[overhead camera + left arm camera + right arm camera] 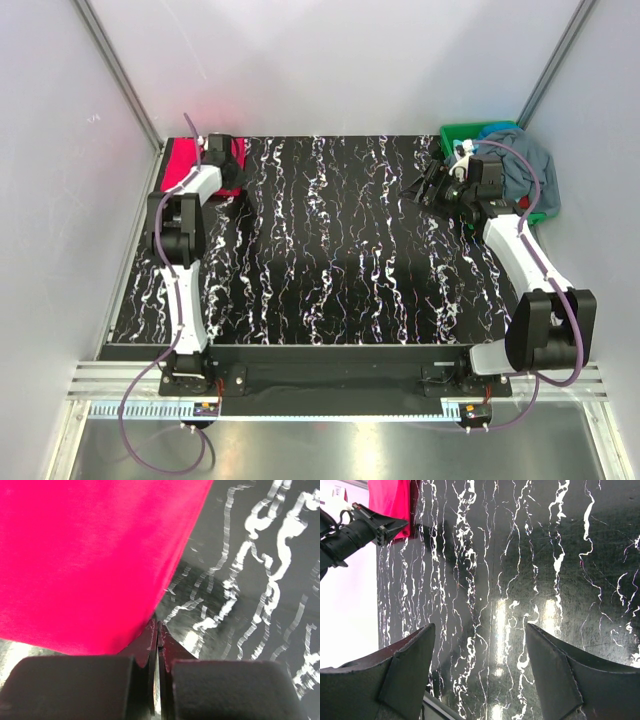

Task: Fold and stack the t-shirts
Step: Neatly place the folded tshirt to the corner, then reset both grippers

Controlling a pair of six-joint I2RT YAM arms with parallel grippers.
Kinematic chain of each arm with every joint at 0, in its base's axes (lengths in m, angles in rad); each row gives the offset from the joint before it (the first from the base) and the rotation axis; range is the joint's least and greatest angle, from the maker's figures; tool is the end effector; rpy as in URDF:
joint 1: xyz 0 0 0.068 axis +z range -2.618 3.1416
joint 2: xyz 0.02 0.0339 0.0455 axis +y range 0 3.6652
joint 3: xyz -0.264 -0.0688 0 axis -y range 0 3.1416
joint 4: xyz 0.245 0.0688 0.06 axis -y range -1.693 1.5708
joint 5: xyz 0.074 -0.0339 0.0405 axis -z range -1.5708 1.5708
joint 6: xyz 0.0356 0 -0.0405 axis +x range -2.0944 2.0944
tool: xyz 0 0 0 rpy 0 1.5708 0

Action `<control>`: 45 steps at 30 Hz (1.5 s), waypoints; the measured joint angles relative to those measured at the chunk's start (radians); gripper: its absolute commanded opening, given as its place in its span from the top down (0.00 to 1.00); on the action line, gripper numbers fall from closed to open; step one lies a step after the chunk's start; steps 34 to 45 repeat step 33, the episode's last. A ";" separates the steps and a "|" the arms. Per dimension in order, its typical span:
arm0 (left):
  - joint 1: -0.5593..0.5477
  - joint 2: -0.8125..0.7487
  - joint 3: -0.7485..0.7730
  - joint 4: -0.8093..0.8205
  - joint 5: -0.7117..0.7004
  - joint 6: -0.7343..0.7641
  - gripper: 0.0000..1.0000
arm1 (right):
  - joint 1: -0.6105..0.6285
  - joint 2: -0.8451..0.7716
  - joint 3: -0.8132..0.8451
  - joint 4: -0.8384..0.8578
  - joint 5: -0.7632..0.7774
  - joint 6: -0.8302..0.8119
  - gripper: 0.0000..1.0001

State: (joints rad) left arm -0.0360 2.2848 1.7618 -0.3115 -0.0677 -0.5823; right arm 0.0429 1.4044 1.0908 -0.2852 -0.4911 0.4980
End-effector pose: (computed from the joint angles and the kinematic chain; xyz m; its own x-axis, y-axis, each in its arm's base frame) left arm 0.5084 -0.0159 0.1615 -0.6132 -0.5270 -0.5884 -0.4152 0.8488 -0.3275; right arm 0.3139 0.0303 0.2959 -0.6987 0.3916 -0.5987 -0.1061 0.7709 0.6281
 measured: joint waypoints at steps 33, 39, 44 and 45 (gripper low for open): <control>-0.309 -1.284 -0.827 0.071 0.402 0.236 0.01 | 0.000 -0.314 0.000 -0.177 0.087 0.019 0.00; -0.309 -1.284 -0.827 0.071 0.402 0.236 0.01 | 0.000 -0.314 0.000 -0.177 0.087 0.019 0.00; -0.309 -1.284 -0.827 0.071 0.402 0.236 0.01 | 0.000 -0.314 0.000 -0.177 0.087 0.019 0.00; -0.309 -1.284 -0.827 0.071 0.402 0.236 0.01 | 0.000 -0.314 0.000 -0.177 0.087 0.019 0.00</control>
